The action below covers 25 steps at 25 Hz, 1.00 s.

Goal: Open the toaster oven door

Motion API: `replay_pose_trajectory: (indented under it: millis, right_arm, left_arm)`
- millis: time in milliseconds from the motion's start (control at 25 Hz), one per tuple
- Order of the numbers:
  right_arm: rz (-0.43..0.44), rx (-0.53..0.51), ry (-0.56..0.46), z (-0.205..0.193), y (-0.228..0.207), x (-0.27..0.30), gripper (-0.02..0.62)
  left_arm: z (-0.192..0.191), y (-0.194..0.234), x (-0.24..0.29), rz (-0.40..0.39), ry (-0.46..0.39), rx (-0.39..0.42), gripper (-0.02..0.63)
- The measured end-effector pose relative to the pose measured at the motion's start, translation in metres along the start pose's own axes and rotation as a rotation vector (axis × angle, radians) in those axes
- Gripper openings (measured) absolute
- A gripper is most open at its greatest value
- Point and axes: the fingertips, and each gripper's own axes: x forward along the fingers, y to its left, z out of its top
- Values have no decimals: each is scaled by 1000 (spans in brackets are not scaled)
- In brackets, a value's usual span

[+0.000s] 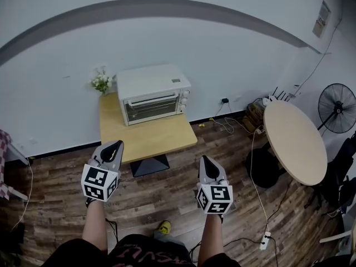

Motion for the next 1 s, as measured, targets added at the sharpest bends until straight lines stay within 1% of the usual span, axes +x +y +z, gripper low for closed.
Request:
replay_pose_trajectory:
  millis: [160, 520, 760, 1000]
  right_arm:
    - [31, 3, -6, 3, -19, 25, 9]
    - [86, 0, 1, 0, -32, 68, 9]
    - [120, -19, 4, 1, -33, 103, 9]
    - [149, -48, 27, -1, -31, 150, 9]
  left_arm:
    - [7, -5, 24, 18, 10, 21, 2]
    - [5, 6, 55, 56, 32, 19, 2]
    - [1, 22, 79, 74, 34, 7, 2]
    - [-7, 49, 113, 83, 41, -17, 2]
